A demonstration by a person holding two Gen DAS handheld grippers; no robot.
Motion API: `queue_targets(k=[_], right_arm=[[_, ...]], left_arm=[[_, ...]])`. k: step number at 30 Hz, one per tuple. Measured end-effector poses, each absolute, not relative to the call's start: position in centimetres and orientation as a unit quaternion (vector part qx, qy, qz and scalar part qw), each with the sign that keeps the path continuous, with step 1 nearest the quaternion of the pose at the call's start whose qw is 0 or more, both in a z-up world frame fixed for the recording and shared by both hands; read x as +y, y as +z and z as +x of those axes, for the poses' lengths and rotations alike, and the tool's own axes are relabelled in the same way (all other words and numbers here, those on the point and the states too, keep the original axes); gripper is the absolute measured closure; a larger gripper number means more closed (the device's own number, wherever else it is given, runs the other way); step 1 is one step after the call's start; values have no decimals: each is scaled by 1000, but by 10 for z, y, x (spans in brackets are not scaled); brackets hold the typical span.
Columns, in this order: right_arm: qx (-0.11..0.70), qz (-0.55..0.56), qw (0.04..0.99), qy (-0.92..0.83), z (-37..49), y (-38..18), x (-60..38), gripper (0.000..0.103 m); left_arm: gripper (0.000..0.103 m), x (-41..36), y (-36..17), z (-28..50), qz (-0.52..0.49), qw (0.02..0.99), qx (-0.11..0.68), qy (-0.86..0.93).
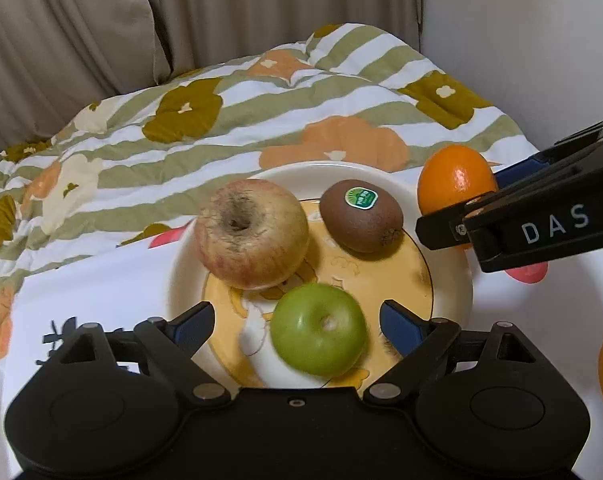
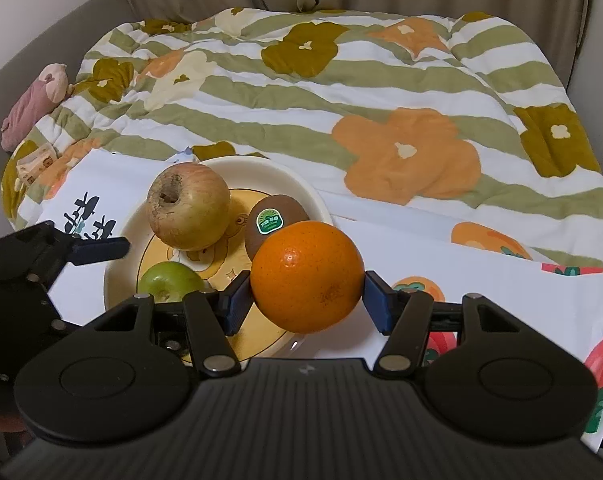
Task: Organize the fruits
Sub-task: 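Lower the green apple and orange into the duck bowl and open both tools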
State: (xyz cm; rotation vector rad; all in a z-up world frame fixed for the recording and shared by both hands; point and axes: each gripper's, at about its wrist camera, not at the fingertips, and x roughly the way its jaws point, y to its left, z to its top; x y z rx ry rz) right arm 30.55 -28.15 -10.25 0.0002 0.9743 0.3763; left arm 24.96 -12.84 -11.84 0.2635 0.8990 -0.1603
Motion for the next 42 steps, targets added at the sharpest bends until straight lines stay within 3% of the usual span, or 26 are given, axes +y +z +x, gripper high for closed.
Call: queue_targets(k=[30,33,34,42], right_arm=[[473,23,851,226,299,-124,-254,28],[457,25,860,227,296,-120,-254,13],[449,23,864,225,293,-117,-254,1],[428,21,879,210,275,-96,-258,0]], left_arm=[[8,-93,-94,193,89,898,430,-28],[8,-92,-92,189,86,898,430,-27],[8,-92,-92,188,86,899,430,-28],[8,-94,-85,176,83,902,422,-35]])
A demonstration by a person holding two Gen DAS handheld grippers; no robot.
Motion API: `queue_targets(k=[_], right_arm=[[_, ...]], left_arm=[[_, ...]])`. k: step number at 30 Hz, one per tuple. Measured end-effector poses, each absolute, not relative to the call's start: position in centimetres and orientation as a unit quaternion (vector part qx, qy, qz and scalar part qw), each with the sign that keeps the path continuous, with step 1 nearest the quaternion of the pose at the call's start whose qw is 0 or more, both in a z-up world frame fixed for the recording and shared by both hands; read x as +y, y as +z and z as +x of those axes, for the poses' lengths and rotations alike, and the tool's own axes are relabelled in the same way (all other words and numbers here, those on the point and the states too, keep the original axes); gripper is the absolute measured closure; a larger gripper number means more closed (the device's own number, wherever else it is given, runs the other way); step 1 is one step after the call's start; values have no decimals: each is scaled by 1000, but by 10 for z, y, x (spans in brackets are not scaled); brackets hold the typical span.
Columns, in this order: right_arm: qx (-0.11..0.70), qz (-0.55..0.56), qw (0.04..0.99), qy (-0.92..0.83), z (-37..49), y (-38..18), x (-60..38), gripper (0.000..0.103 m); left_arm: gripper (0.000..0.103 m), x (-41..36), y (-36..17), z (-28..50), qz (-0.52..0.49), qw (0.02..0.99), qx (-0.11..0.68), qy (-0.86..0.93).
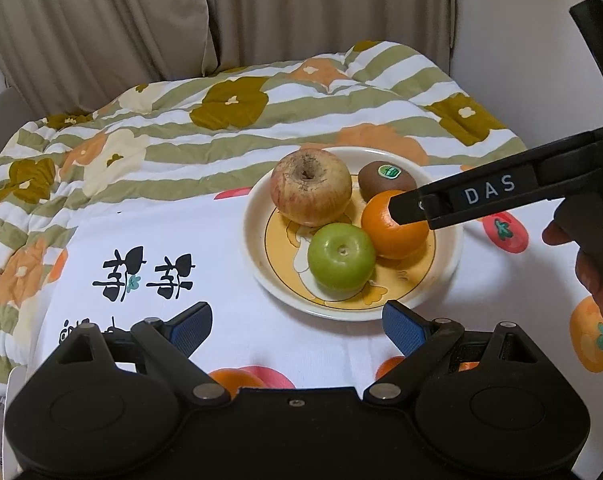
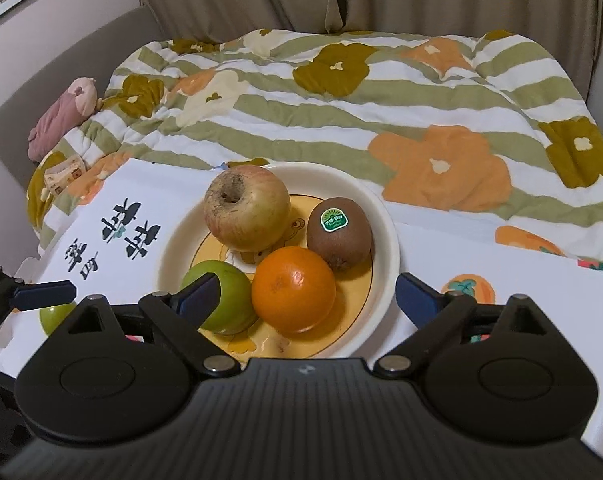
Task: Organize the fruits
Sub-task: 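Lower the green apple and orange into the duck bowl and open both tools, then withdraw both tools from the bowl back over the table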
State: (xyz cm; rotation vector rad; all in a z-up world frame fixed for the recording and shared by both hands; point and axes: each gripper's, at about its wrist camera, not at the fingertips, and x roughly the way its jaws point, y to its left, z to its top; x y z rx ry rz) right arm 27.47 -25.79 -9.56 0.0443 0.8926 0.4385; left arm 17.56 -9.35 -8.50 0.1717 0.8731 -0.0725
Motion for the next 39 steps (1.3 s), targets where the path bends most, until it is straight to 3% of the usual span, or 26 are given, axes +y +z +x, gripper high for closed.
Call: queue_targets(k=[20,39], right_arm=[[403,12,891,210,203,-31,-265,0],[392,45,901,182,117,0,-217,0]], left_arm=[[8,-80,-31,103,57,926,373,5],[0,-16,-8,35,71,938,340,-20]])
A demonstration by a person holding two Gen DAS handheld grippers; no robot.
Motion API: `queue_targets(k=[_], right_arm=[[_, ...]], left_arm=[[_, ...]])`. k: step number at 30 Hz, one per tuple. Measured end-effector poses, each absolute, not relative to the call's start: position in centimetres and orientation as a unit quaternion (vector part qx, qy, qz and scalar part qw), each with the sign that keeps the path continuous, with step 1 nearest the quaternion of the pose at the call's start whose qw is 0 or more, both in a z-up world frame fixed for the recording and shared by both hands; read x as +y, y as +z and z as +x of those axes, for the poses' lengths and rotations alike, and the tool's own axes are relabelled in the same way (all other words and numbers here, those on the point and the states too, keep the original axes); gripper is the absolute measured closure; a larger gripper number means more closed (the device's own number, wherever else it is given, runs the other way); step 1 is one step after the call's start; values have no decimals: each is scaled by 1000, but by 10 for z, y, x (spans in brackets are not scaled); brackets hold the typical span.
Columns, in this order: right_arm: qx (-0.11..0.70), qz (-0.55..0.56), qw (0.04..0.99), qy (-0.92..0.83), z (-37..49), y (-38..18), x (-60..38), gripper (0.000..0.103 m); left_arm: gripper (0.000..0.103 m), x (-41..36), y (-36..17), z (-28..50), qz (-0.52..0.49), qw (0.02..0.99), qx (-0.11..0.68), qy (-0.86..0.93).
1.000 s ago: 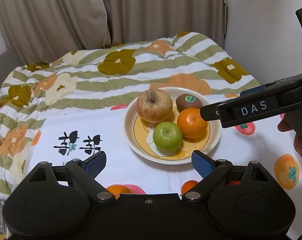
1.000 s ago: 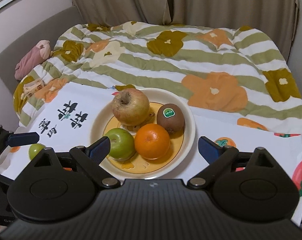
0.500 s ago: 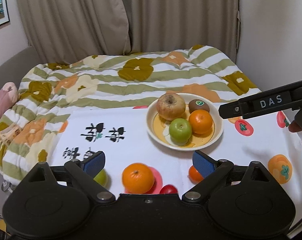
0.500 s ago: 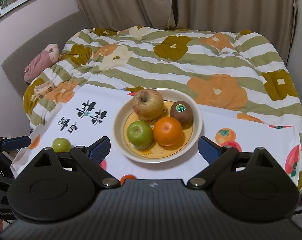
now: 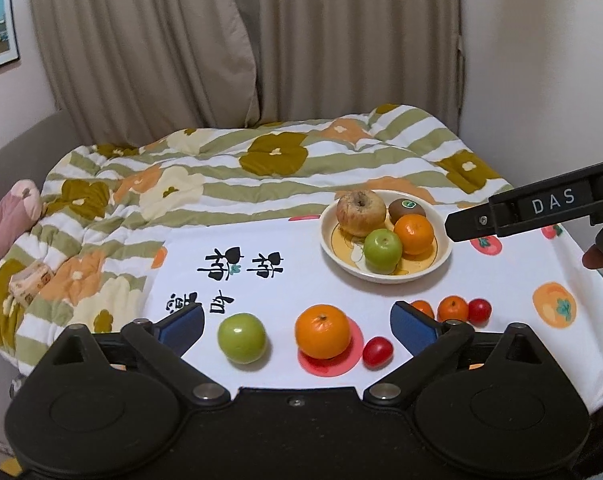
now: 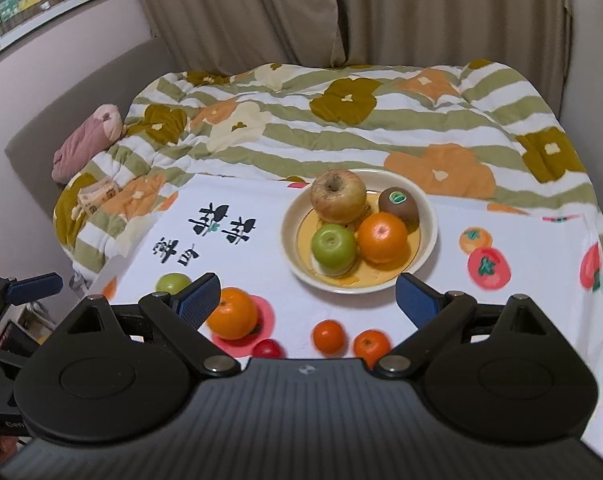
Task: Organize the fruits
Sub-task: 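Withdraw both tools from the bowl back over the table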
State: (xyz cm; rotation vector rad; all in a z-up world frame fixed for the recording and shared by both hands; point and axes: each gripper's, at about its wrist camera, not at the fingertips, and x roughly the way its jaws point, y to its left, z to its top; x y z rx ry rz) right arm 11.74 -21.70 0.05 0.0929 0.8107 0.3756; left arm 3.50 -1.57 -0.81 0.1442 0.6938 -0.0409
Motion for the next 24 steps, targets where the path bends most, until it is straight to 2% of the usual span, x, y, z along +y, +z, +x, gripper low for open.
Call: queue_targets(k=[11,24], right_arm=[[396,52,910,111,88,-23,-173,0],[409,32,909,82,82,-100,-120,0]], left_arm=[[0,34,-27,45,110,931,341,-74],[1,77,-88,91,135,913,356,-148]])
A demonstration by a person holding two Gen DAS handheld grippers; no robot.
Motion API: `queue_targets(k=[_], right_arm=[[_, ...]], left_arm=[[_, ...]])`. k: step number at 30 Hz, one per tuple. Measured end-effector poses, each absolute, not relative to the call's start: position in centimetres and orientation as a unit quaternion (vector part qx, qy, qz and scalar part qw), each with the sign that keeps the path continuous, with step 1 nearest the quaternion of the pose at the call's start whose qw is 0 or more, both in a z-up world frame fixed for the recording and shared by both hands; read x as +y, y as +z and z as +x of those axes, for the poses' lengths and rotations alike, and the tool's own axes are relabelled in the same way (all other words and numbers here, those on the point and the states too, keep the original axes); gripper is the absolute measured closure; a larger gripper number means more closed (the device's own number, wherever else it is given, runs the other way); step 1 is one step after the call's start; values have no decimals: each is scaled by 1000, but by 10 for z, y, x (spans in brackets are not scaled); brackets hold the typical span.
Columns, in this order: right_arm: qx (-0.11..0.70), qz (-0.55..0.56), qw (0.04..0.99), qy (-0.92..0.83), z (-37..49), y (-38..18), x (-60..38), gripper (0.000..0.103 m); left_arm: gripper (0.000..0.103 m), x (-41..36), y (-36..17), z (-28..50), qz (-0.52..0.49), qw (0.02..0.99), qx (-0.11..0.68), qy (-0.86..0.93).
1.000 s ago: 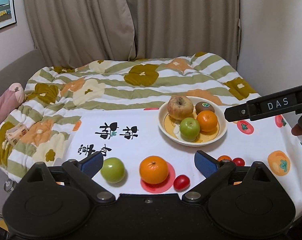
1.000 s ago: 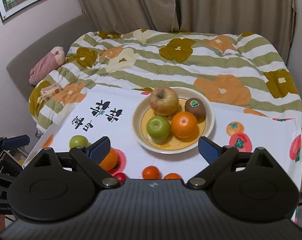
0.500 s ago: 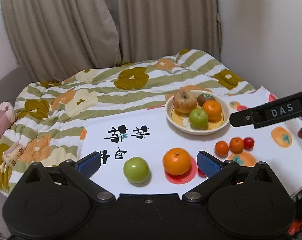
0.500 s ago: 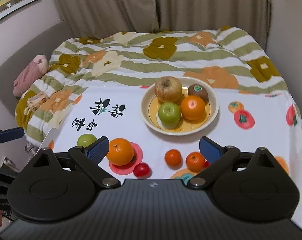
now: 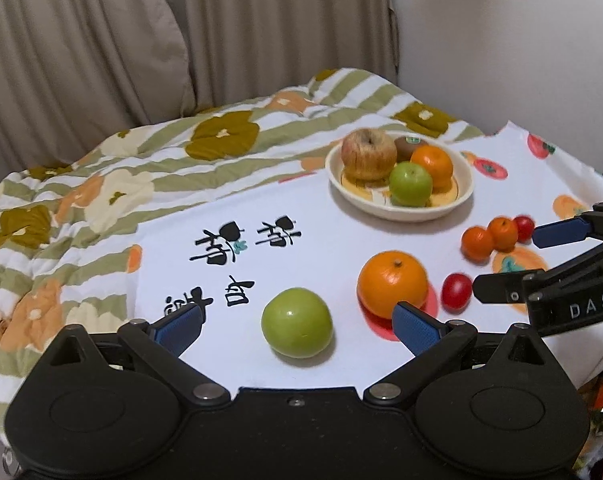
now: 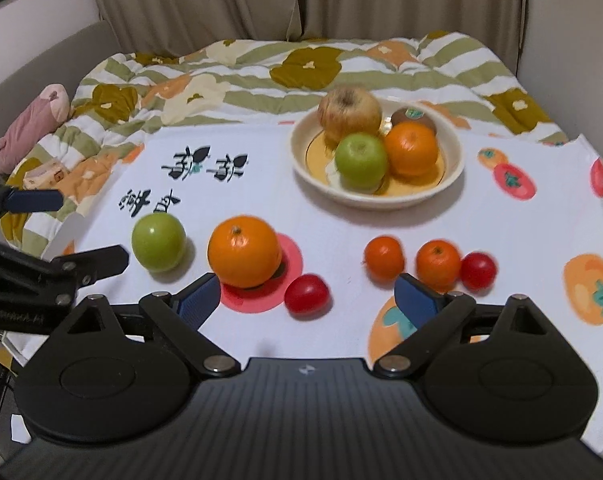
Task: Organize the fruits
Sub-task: 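Withdraw both tools from the bowl back over the table, then grasp the large green apple with the left tool while the right tool grasps a red tomato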
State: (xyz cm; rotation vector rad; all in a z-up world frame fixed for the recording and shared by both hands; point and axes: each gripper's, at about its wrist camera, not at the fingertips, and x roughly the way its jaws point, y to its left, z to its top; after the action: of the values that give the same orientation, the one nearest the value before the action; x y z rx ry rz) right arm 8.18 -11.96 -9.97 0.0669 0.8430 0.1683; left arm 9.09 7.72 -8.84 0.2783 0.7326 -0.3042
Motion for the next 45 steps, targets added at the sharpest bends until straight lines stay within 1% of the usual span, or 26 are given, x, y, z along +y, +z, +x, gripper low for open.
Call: queue_targets(k=[2,7,8,9,15,17,19,23,25,27,32,42,45], right_arm=[[412,33,907,74,85,-111,-115,0],[419,32,905,67,91,-131,-109,1],[422,30,904,65,93,-134,-109,4],[423,30,903,63,94,-136,-108,5],[424,32,904,49,101,-141,-110,7],[428,32,902,50,103,-144,-111,13],[431,30,901,51,105,-147,-111,16],[436,32,898,49,107,-152,-111,21],[438,33,897,49,108,-153,-111,22],[439,30,897,51,109,-153,-109,24],[442,21,895,56,112,-154,-106,30],[446,4,893,67,118,-156,-102,37],[446,-1,892,68,120,-156,-101,45]], left_arm=[[2,77,-99,99,145,907,362,-156],[11,77,-124,114,160,896,376,-172],[11,77,-127,116,161,895,378,-174],[12,77,-130,117,162,894,378,-176],[13,75,-142,128,178,889,378,-187],[16,74,-145,130,182,887,378,-190],[20,72,-148,133,185,886,380,-190],[23,70,-153,136,187,885,384,-188],[35,70,-155,137,187,883,388,-186],[40,73,-155,139,180,884,390,-184],[40,76,-155,140,169,884,394,-185],[41,79,-154,133,161,884,401,-177],[41,80,-153,131,157,885,404,-173]])
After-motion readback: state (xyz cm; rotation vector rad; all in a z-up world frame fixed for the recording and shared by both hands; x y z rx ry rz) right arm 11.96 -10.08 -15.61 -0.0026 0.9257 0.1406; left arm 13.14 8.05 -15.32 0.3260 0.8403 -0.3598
